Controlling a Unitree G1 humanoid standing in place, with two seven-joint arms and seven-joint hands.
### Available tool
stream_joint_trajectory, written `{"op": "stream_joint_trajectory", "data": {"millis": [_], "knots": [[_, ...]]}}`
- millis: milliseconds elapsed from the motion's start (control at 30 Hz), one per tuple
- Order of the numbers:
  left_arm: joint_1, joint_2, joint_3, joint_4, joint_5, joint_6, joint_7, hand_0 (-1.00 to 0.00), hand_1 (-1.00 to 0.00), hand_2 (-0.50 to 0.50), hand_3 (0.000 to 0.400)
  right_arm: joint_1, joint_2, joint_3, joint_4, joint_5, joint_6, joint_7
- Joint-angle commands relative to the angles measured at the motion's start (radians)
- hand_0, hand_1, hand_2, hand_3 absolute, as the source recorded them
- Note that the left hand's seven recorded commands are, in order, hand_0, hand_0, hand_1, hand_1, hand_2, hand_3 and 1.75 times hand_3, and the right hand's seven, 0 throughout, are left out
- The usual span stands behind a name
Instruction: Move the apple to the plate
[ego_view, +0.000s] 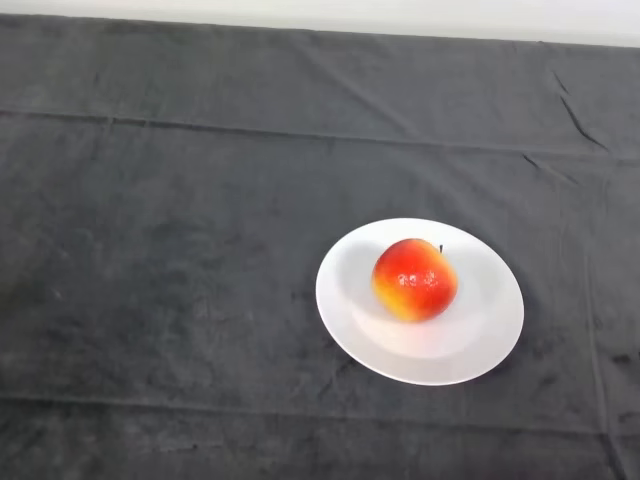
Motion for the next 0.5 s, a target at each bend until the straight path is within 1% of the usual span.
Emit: {"op": "stream_joint_trajectory", "data": {"millis": [33, 500], "knots": [[-0.021, 0.004, 0.037, 0.032, 0.015, -0.016, 0.006, 0.00, 0.00, 0.00, 0.000, 0.102, 0.078, -0.0021, 0.096, 0.0154, 0.087, -0.0010], [-0.042, -0.010, 0.061, 0.069, 0.036, -0.030, -0.020, 0.00, 0.00, 0.00, 0.000, 0.102, 0.078, -0.0023, 0.096, 0.0154, 0.086, -0.0009]]}}
